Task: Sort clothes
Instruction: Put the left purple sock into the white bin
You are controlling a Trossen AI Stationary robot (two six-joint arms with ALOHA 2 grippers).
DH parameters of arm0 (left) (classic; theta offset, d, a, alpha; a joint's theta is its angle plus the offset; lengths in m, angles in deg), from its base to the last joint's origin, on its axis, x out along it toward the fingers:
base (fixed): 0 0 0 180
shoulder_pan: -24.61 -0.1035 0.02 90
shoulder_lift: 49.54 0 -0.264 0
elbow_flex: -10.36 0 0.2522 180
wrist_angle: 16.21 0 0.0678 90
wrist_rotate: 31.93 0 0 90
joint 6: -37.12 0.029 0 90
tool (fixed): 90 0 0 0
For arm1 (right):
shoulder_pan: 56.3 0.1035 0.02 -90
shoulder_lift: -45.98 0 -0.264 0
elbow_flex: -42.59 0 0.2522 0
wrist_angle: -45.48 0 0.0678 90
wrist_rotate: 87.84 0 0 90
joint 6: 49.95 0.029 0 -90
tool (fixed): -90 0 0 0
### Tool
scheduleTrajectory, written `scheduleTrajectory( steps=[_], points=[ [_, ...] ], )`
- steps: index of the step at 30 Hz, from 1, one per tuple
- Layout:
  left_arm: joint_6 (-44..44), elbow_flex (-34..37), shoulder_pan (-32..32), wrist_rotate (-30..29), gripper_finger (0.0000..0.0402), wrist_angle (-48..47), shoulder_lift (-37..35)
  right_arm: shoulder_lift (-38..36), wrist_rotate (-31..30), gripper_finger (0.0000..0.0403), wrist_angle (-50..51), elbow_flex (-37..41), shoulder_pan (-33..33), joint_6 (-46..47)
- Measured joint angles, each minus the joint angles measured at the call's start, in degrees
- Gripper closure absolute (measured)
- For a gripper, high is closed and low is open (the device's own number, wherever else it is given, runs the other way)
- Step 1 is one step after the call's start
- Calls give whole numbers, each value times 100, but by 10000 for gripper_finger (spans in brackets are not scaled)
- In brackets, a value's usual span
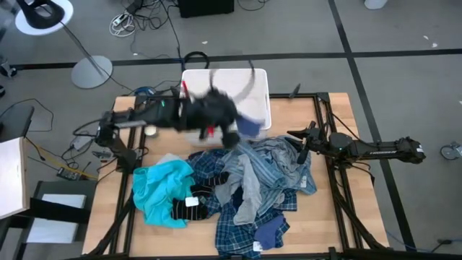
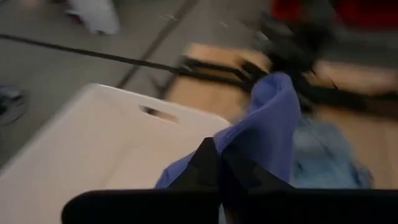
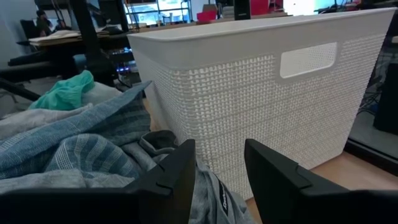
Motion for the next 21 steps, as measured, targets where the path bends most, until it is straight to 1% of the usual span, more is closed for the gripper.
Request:
scheduleTrajectory(
  steps=[4, 6, 11, 14, 19, 21],
  points=[
    [-304, -109, -733, 8, 400, -6, -12, 1, 0, 261, -8, 1, 0, 0],
    [-457, -102, -1032, 172, 396, -131, 9, -1, 0, 261, -8, 1, 2, -2],
    [-685, -97, -1598, 1119, 376, -215, 41, -1, 0, 261, -11, 1, 0, 0],
    [-765, -95, -1746, 1487, 352, -344, 52, 1, 0, 261, -13, 0, 1, 0],
    [-753, -95, -1814, 1495, 309, -869, 49, 0, 0, 261, -15, -1, 2, 0],
    [-615, -95, -1825, 1529, 297, -1124, 48, 1, 0, 261, -15, 1, 1, 0]
  ],
)
